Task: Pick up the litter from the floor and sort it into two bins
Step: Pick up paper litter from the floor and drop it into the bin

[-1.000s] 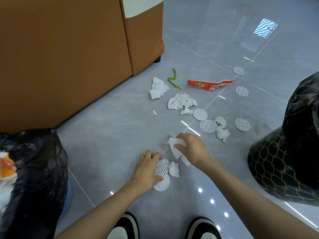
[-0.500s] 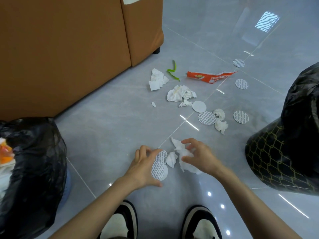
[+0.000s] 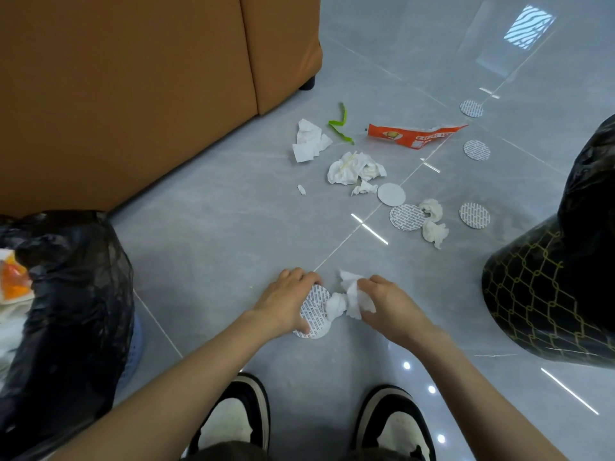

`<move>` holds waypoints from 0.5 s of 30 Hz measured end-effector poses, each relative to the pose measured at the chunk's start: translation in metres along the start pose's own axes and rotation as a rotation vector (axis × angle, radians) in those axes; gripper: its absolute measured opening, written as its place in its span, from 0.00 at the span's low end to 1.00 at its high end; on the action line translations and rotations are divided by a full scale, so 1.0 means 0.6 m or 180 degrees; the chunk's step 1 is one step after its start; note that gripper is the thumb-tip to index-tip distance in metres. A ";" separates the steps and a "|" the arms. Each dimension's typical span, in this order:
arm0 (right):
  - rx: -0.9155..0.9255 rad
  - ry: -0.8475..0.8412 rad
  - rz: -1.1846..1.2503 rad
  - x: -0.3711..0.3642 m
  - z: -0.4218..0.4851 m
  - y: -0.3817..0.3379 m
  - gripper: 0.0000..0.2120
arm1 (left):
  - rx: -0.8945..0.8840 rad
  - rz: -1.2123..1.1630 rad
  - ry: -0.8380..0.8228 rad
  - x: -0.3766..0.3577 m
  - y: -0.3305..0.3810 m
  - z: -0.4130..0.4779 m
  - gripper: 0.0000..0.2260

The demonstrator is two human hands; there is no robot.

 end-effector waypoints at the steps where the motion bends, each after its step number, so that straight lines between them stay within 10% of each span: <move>1: -0.0009 0.0053 0.0082 0.002 0.000 0.002 0.13 | 0.0021 -0.0012 0.0037 0.000 -0.002 -0.002 0.35; 9: -0.0202 0.0660 0.0848 0.033 -0.004 -0.005 0.04 | 0.0062 0.0105 0.0113 -0.002 -0.001 -0.011 0.32; 15: 0.0029 -0.0123 0.0492 -0.028 0.003 -0.051 0.16 | 0.0152 0.0106 0.0144 -0.006 0.000 -0.011 0.32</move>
Point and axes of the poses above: each hand's wrist, its own z-axis towards the middle knuckle, its own x-axis out of the back of the hand, y = z × x, the point moved 7 cm from there along z, towards the middle knuckle, and after that the axes turned 2 degrees about y, right-handed, at the moved point
